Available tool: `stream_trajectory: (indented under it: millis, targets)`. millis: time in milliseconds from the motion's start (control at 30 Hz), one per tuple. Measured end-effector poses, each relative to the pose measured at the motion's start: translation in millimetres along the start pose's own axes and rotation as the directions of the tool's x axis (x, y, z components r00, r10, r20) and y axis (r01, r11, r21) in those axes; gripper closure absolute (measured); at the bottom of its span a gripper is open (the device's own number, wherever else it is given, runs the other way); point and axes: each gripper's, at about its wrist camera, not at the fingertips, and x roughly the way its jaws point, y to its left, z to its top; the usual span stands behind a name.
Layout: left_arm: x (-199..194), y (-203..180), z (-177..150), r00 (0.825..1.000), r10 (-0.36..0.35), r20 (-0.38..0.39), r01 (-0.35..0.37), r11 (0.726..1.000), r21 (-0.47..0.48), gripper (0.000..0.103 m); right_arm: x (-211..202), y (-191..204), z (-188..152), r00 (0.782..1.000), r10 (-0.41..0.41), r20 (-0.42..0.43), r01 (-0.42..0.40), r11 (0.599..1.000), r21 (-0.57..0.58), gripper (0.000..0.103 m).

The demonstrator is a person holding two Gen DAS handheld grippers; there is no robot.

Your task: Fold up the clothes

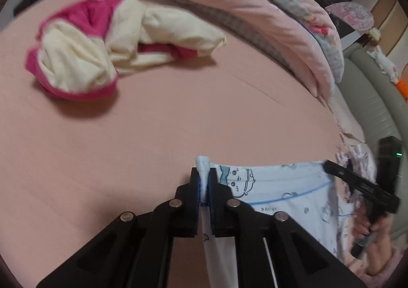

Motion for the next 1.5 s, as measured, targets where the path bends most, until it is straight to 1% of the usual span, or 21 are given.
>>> stream_trajectory:
  millis: [67, 133, 200, 300, 367, 433, 533, 567, 600, 667, 700, 733, 800, 900, 967, 1133, 1233, 1300, 1333, 1433, 1500]
  targets:
    - [20.0, 10.8, -1.0, 0.997, 0.019, -0.073, -0.022, 0.999, -0.042, 0.089, 1.7, -5.0, 2.3, 1.0, -0.01, 0.004, 0.01, 1.0, 0.024, 0.098]
    - [17.4, 16.8, -2.0, 0.999, -0.013, -0.039, 0.01, 0.998, -0.064, 0.088, 3.4, -9.9, 4.5, 1.0, -0.02, 0.007, 0.02, 0.999, 0.049, 0.099]
    - [4.6, 16.6, 3.9, 1.0, 0.01, -0.004, -0.01, 0.998, -0.06, 0.08, 5.1, -14.9, 6.8, 0.999, -0.031, 0.011, 0.03, 0.997, 0.073, 0.097]
    - [-13.4, 8.5, 9.0, 0.999, 0.041, 0.027, -0.042, 0.999, 0.03, 0.075, 7.6, -22.3, 10.2, 0.999, -0.046, 0.015, 0.044, 0.993, 0.11, 0.095]
    - [-15.8, -2.1, 8.2, 0.999, 0.05, -0.005, -0.049, 0.991, 0.121, 0.075, 8.9, -25.7, 11.4, 0.998, -0.056, 0.015, 0.054, 0.99, 0.129, 0.095]
    - [-14.4, -19.3, 0.8, 1.0, 0.01, -0.028, -0.003, 0.975, 0.221, 0.075, 6.3, -10.6, 0.3, 0.998, -0.058, -0.026, 0.06, 0.994, 0.088, 0.095]
    - [5.3, -38.0, -14.9, 0.985, 0.159, -0.071, -0.131, 0.944, 0.304, 0.075, 2.5, 12.1, -16.4, 0.994, -0.064, -0.087, 0.066, 0.997, 0.026, 0.095]
    - [9.2, -38.5, -18.6, 0.966, 0.232, -0.115, -0.192, 0.94, 0.283, 0.078, 1.2, 19.7, -21.9, 0.992, -0.067, -0.107, 0.068, 0.998, 0.005, 0.095]
    - [1.3, -44.7, -20.8, 0.972, 0.202, -0.116, -0.163, 0.946, 0.282, 0.078, -2.0, 24.3, -27.6, 0.99, -0.068, -0.122, 0.068, 0.998, -0.003, 0.095]
    - [-23.3, -70.0, -35.7, 0.995, 0.06, -0.083, -0.03, 0.944, 0.329, 0.075, -29.4, 0.4, -40.3, 0.995, -0.049, -0.088, 0.059, 0.991, 0.116, 0.095]
    - [-28.1, -86.9, -43.7, 0.996, 0.013, -0.088, 0.02, 0.933, 0.36, 0.075, -46.0, -15.2, -48.9, 0.997, -0.046, -0.065, 0.057, 0.983, 0.174, 0.086]
    - [-32.4, -103.7, -51.5, 0.995, -0.033, -0.093, 0.067, 0.919, 0.39, 0.074, -57.0, -26.1, -56.9, 0.996, -0.069, -0.054, 0.079, 0.975, 0.21, 0.062]
    - [-17.3, -135.8, -53.4, 0.995, -0.05, -0.092, 0.085, 0.898, 0.432, 0.074, -78.7, -52.5, -78.2, 0.984, -0.171, -0.048, 0.177, 0.956, 0.234, 0.039]
    - [21.3, -187.6, -46.8, 0.993, -0.05, -0.106, 0.096, 0.868, 0.487, 0.075, -93.1, -91.6, -106.5, 0.94, -0.327, -0.092, 0.34, 0.913, 0.224, 0.039]
    - [51.6, -222.4, -39.9, 0.989, -0.055, -0.136, 0.117, 0.853, 0.509, 0.075, -98.4, -116.3, -118.4, 0.928, -0.36, -0.095, 0.372, 0.889, 0.268, 0.039]
    - [111.7, -271.4, -39.9, 0.982, 0.114, -0.149, 0.008, 0.769, 0.639, 0.075, -98.5, -140.6, -123.2, 0.939, -0.32, -0.123, 0.342, 0.889, 0.303, 0.039]
    - [123.0, -271.1, -44.6, 0.975, 0.14, -0.172, 0.009, 0.748, 0.664, 0.075, -93.0, -142.5, -122.8, 0.945, -0.284, -0.161, 0.318, 0.911, 0.262, 0.039]
    - [123.6, -270.9, -45.4, 0.978, 0.134, -0.163, 0.009, 0.746, 0.666, 0.083, -87.1, -142.0, -120.5, 0.946, -0.277, -0.17, 0.312, 0.922, 0.23, 0.041]
    - [120.9, -270.8, -44.8, 0.982, 0.119, -0.149, 0.009, 0.75, 0.661, 0.094, -82.5, -141.4, -116.5, 0.947, -0.277, -0.163, 0.308, 0.926, 0.217, 0.056]
    - [112.8, -270.4, -43.0, 0.992, 0.077, -0.105, 0.009, 0.762, 0.647, 0.097, -78.3, -141.8, -107.0, 0.954, -0.274, -0.125, 0.295, 0.931, 0.214, 0.092]
    - [107.5, -270.2, -41.7, 0.996, 0.049, -0.075, 0.01, 0.771, 0.637, 0.097, -82.7, -143.6, -104.8, 0.958, -0.27, -0.095, 0.285, 0.928, 0.24, 0.095]
